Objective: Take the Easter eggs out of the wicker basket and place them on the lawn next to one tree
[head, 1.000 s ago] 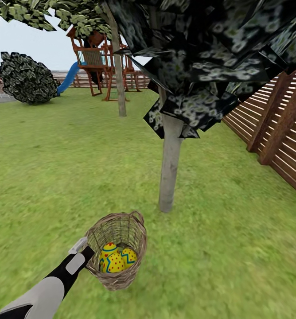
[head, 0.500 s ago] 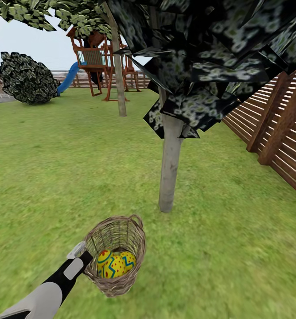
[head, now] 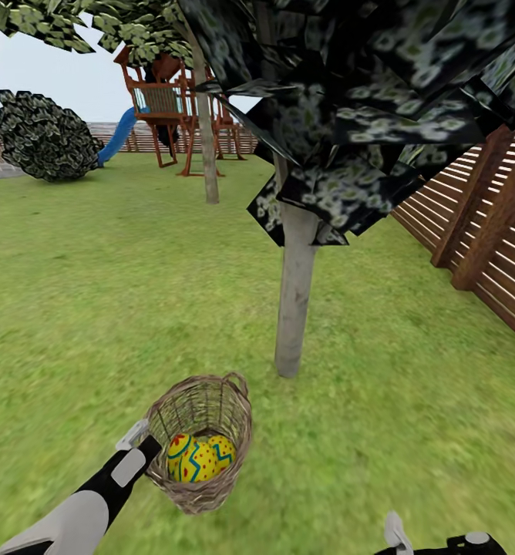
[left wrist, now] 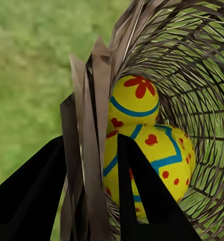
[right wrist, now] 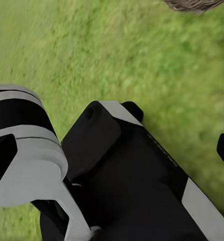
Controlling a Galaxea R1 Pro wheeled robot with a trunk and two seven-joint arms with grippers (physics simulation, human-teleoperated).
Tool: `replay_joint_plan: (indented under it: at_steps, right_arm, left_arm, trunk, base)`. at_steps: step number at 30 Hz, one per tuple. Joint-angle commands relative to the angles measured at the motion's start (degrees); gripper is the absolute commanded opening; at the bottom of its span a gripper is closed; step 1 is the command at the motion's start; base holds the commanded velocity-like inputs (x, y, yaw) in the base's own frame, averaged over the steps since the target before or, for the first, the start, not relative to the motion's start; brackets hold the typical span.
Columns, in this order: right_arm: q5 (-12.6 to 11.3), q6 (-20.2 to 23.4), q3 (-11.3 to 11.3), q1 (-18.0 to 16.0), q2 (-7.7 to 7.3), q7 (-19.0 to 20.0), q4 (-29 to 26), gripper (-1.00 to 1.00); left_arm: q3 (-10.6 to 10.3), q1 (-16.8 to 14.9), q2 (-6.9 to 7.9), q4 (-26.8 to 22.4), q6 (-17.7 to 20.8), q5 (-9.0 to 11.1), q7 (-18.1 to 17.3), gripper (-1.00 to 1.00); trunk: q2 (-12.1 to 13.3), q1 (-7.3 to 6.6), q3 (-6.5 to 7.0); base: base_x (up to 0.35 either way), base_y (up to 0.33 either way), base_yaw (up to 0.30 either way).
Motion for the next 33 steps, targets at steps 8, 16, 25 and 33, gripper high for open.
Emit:
replay_joint_plan:
  at_steps: [8, 16, 25, 33]
  right_arm:
    - [0.55, -0.38, -0.46, -0.04, -0.03, 0.19, -0.01, 1.00]
    - [0.55, -0.38, -0.46, -0.04, 0.03, 0.11, -0.01, 1.00]
    - [0.55, -0.38, -0.46, -0.04, 0.07, 0.10, -0.01, 1.00]
    - [0.56, -0.38, -0.46, -0.04, 0.12, 0.03, 0.02, 1.00]
  left_arm:
    - [-0.02, 0.00, 0.00, -0.10, 0.31, 0.57, 0.24, -1.00]
    - [0.01, 0.00, 0.00, -0.10, 0.31, 0.57, 0.24, -1.00]
    - [0.01, 0.00, 0.00, -0.10, 0.36, 0.57, 0.24, -1.00]
    - [0.01, 0.00, 0.00, -0.11, 0.37, 0.57, 0.24, -1.00]
  trunk:
    - [-0.85, 0.44, -0.42]
    - [-2.86, 1.54, -1.32]
    - [-6.47, 3.51, -2.93]
    - [-7.27, 3.95, -3.29]
  base:
    - [0.006, 0.000, 0.000]
    - [0.000, 0.000, 0.000]
    - [0.000, 0.000, 0.000]
    - [0.089, 0.000, 0.000]
